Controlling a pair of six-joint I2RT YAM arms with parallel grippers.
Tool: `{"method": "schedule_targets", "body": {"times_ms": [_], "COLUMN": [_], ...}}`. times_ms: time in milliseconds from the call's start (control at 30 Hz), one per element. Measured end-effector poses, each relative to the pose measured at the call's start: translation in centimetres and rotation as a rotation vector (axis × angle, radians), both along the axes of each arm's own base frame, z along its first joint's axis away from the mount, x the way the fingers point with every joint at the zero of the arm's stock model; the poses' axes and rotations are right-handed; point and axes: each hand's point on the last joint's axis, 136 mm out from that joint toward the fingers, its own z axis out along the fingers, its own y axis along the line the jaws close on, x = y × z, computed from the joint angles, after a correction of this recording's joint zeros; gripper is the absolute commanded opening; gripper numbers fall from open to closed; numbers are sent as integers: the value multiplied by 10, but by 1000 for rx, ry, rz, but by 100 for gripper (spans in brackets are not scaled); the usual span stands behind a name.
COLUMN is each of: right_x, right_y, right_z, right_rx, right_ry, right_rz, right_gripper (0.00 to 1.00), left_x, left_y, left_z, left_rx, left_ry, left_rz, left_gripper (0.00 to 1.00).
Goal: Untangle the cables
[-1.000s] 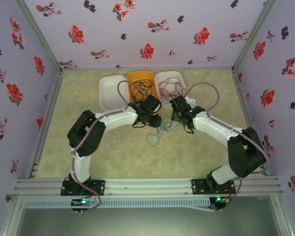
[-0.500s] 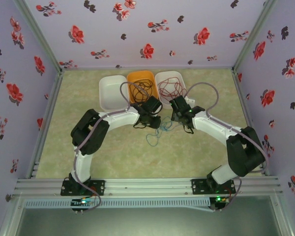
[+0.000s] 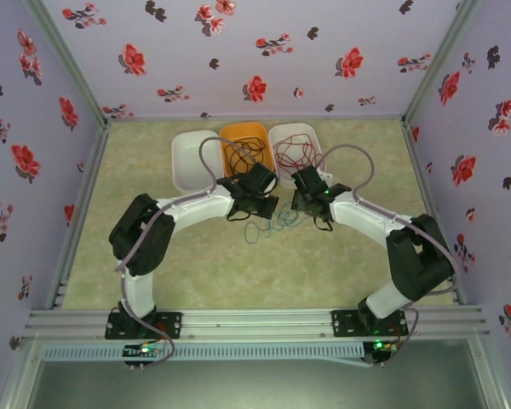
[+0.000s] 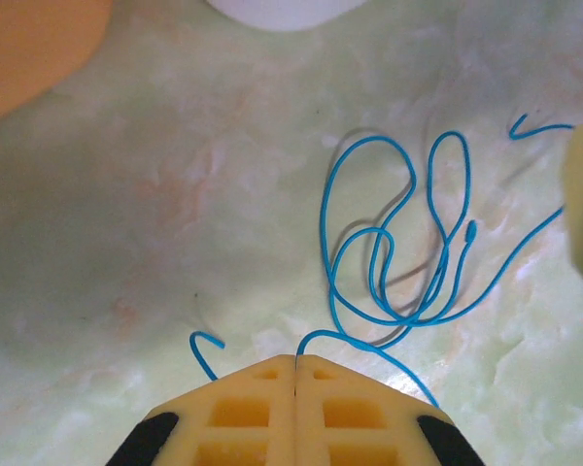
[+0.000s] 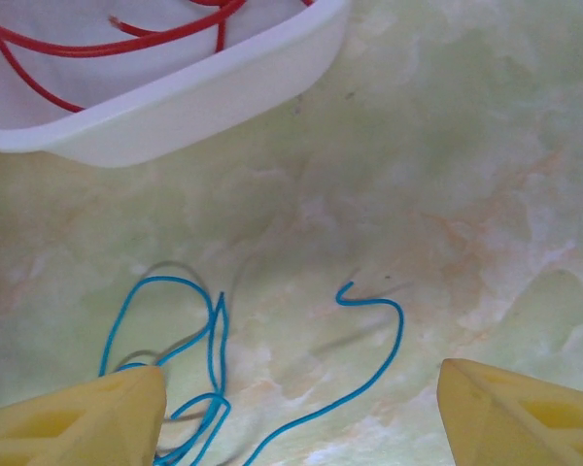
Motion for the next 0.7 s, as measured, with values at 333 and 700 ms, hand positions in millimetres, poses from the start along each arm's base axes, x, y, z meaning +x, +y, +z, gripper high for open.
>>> {"method": "schedule_targets", "body": {"times_ms": [333,700], "right_x": [7,5], "right_y": [33,72], "right_z": [0,-21], "right_rx": [167,312], "right_ry": [-27,7], "right_rz": [68,174], "right_gripper": [75,74], "left_x": [0,3], "left_y": [17,22], "left_z": [13,27], "left_rx": [-24,-68], "left_ry": [-90,-150], "left_rz": [34,60], "left_gripper": [0,0]}}
